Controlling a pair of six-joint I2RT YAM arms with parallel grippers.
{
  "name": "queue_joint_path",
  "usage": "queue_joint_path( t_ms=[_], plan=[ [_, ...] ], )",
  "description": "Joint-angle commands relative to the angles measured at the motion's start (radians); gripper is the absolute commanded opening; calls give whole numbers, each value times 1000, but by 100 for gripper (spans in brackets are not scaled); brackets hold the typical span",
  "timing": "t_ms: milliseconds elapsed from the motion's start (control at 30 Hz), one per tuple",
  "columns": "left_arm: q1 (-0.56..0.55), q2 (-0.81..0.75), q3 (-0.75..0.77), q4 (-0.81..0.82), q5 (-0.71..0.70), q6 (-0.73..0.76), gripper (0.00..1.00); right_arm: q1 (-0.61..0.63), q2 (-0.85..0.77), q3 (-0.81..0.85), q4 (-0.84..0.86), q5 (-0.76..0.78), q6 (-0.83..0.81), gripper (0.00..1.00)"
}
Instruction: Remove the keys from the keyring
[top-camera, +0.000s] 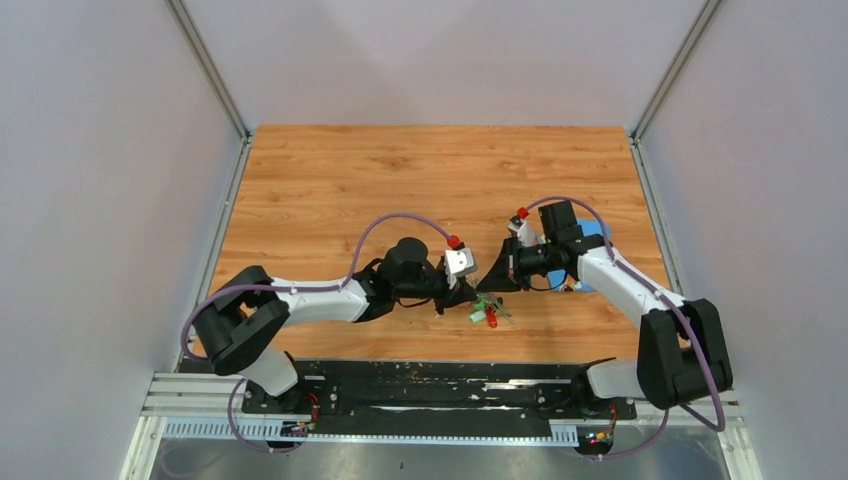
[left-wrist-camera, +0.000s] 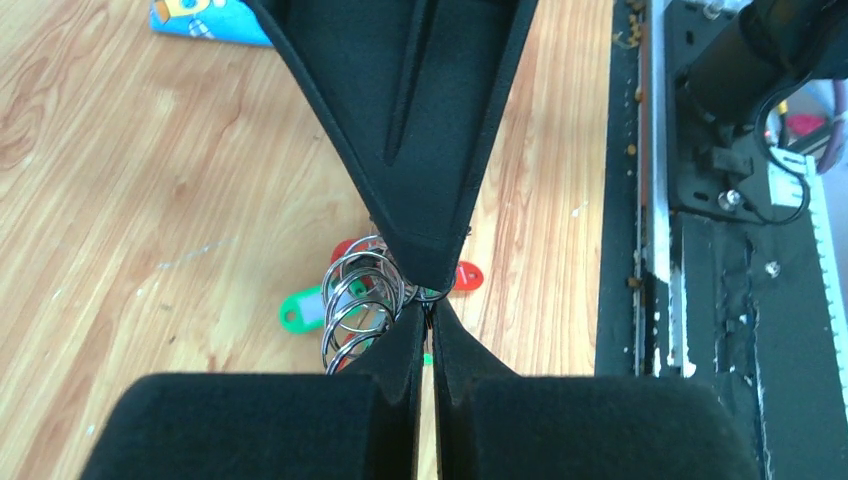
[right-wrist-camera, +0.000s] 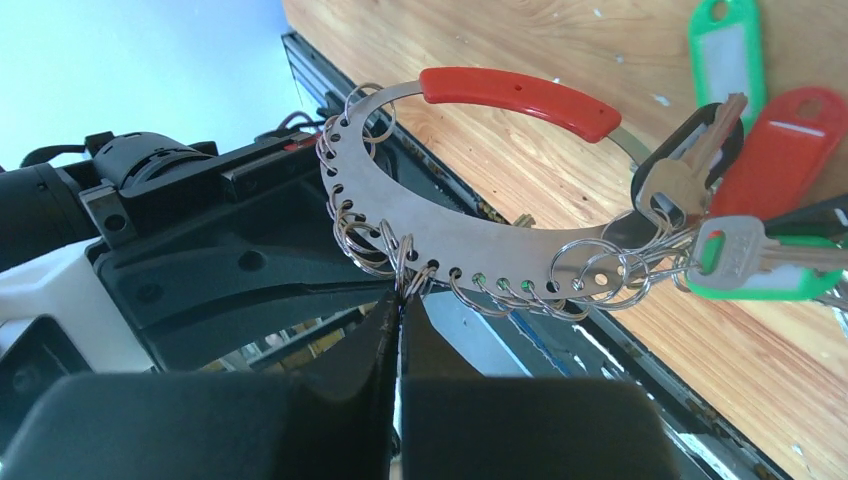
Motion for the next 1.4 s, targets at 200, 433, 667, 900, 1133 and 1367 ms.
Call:
queue_joint_path(
  t_ms=[200, 433, 667, 900, 1133, 1367],
  plan=[
    [-14, -136, -34, -266, -183, 142, 0, 86, 197, 118, -124, -89, -204, 0],
    [-37, -61, -5, -268, -191, 195, 0, 136, 284, 189, -165, 54, -246, 0],
    [-56, -10, 19, -268, -174, 220, 0, 137, 281, 216, -169, 153, -261, 1],
    [-58, 29, 51, -268, -150, 210, 0, 137, 209, 212, -157, 240, -223, 7],
    [-59, 42, 66, -267, -137, 205, 0, 137, 141, 165, -102, 281, -143, 24],
    [-60, 66, 92, -266, -135, 180, 0, 137, 59, 114, -83, 343, -87, 25]
  ],
)
